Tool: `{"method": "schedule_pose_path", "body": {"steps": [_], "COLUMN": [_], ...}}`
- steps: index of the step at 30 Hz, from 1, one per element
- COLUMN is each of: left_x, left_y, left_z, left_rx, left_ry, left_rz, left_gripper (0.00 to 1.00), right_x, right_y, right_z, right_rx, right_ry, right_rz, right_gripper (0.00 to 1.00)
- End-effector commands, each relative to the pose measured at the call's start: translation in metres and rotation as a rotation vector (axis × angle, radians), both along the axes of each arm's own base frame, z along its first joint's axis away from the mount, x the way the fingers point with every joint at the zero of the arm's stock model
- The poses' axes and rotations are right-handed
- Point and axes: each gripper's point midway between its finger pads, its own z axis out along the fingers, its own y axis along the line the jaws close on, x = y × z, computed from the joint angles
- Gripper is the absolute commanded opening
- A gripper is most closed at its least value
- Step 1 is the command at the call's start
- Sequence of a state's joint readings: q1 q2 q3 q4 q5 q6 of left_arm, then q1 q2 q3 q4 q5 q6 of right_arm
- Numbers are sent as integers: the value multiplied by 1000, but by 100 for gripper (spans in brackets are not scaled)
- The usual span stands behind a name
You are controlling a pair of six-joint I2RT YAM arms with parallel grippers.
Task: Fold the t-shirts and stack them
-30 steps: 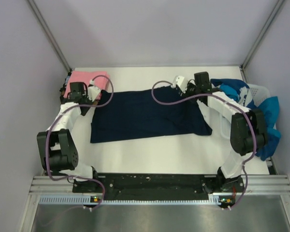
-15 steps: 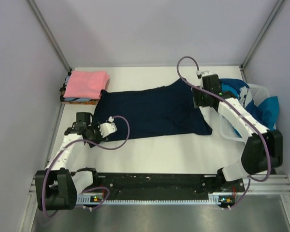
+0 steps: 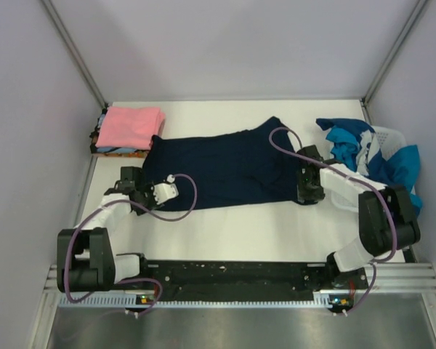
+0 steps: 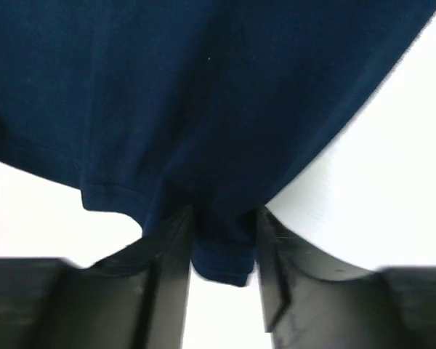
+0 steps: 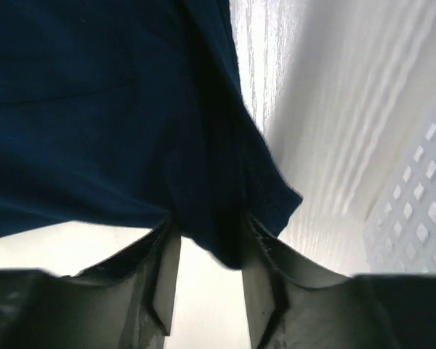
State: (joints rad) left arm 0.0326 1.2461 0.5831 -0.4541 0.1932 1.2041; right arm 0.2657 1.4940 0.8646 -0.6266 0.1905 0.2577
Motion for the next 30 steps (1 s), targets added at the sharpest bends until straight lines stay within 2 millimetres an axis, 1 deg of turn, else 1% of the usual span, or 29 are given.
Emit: {"method": "schedule_pose_path", "body": {"steps": [1, 3, 4, 6, 8, 9, 10, 11, 14, 15, 16, 17, 20, 21, 22, 23, 24, 26, 27, 28, 29, 30], "left_x": [3, 4, 4, 5, 1, 0, -4, -8, -27, -33, -40, -49, -65, -69, -71, -70, -71, -71, -72, -75, -77, -78], "left_y": [3, 7, 11, 24, 36, 39, 45, 48, 51, 50, 50, 51, 62, 72, 78, 83, 86, 89, 87, 83, 78, 74], "left_z": [-11, -11, -11, -6, 1, 8, 13, 16, 22, 26, 26, 26, 28, 29, 29, 30, 30, 29, 27, 25, 23, 22], "left_rx": [15, 31, 50, 98, 127, 135, 143, 153, 167, 169, 174, 183, 224, 268, 295, 313, 323, 318, 303, 283, 259, 241], "left_ry": [-3, -2, 0, 3, 26, 26, 30, 38, 65, 69, 82, 103, 134, 145, 151, 152, 157, 168, 181, 197, 202, 204], "left_rz": [12, 28, 44, 91, 116, 116, 120, 118, 88, 67, 56, 52, 50, 68, 84, 101, 116, 142, 140, 128, 113, 101], "left_gripper": [31, 0, 0, 0, 0, 0, 0, 0, 0, 0, 0, 0, 0, 0, 0, 0, 0, 0, 0, 0, 0, 1], "right_x": [7, -3, -6, -8, -12, -18, -32, -44, -86, -96, -106, -113, -129, -132, -134, -138, -140, -143, -140, -133, -121, -103], "right_y": [-16, -15, -12, -3, 3, 4, 6, 10, 33, 40, 43, 43, 42, 41, 34, 32, 32, 31, 29, 28, 27, 27], "right_z": [-8, -7, -2, 15, 36, 46, 50, 52, 47, 46, 43, 42, 40, 40, 40, 41, 41, 44, 49, 55, 66, 79], "right_rx": [-84, -75, -58, -3, 27, 34, 40, 50, 109, 131, 134, 122, 104, 102, 69, 62, 62, 68, 59, 50, 40, 30], "right_ry": [17, 47, 51, 46, 76, 118, 182, 229, 330, 345, 362, 368, 377, 384, 381, 389, 395, 396, 378, 343, 289, 211], "right_rz": [-62, -58, -65, -54, -49, -43, -43, -43, -5, -10, -23, -30, -53, -61, -69, -74, -74, -64, -57, -44, -35, -28], "right_gripper": [23, 7, 0, 0, 0, 0, 0, 0, 0, 0, 0, 0, 0, 0, 0, 2, 6, 25, 28, 31, 36, 42]}}
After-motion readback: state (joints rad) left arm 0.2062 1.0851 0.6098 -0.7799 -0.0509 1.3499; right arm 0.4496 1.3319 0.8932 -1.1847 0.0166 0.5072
